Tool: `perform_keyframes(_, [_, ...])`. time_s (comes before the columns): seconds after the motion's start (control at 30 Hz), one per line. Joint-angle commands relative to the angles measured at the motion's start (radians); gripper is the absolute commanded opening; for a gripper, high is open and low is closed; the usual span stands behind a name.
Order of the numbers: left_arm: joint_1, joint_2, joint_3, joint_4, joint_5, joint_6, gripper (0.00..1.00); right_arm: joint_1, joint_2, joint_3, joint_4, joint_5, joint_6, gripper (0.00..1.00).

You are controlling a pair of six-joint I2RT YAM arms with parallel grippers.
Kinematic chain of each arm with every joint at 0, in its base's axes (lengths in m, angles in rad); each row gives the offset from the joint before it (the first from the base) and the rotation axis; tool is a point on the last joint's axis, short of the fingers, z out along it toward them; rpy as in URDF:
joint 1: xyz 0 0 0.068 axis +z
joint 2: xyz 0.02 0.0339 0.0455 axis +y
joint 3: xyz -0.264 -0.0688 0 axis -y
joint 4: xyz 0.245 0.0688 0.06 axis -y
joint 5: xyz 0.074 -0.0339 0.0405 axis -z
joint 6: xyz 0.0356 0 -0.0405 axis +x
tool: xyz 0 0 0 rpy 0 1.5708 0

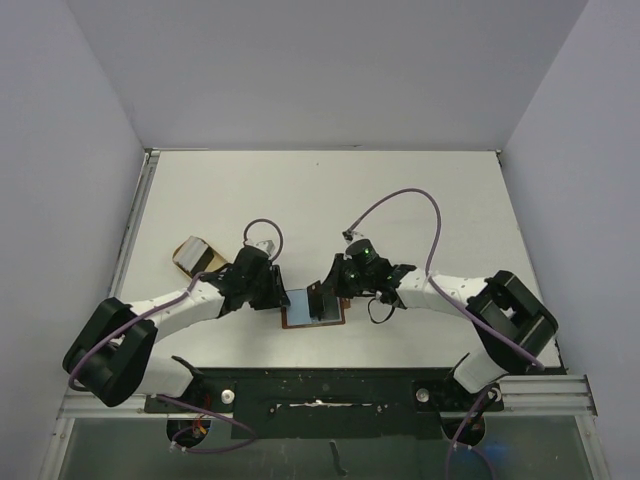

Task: Put the credit cards into the card holder
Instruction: Insert the credit card into the card holder.

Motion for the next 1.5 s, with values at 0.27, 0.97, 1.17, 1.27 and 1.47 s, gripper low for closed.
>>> perform_keyframes(0.27, [0.036, 0.002, -0.043, 0.112, 0.077, 0.006, 0.34, -0.009, 0.076, -0.027, 0.078, -0.026, -0.015, 0.00])
perform_keyframes(0.97, [0.036, 0.045, -0.048, 0.128, 0.080, 0.028, 0.16, -0.010, -0.070, -0.053, -0.009, -0.007, -0.010, 0.00])
perform_keyframes(1.17, [0.036, 0.045, -0.047, 0.129, 0.083, 0.029, 0.15, -0.011, -0.052, -0.051, -0.015, -0.007, -0.006, 0.00])
perform_keyframes(1.27, [0.036, 0.044, -0.049, 0.133, 0.084, 0.028, 0.16, -0.010, -0.027, -0.054, -0.001, -0.021, -0.004, 0.00])
perform_keyframes(1.47, [0.035, 0.046, -0.050, 0.149, 0.106, 0.025, 0.15, -0.011, 0.012, -0.067, 0.045, -0.046, 0.007, 0.00])
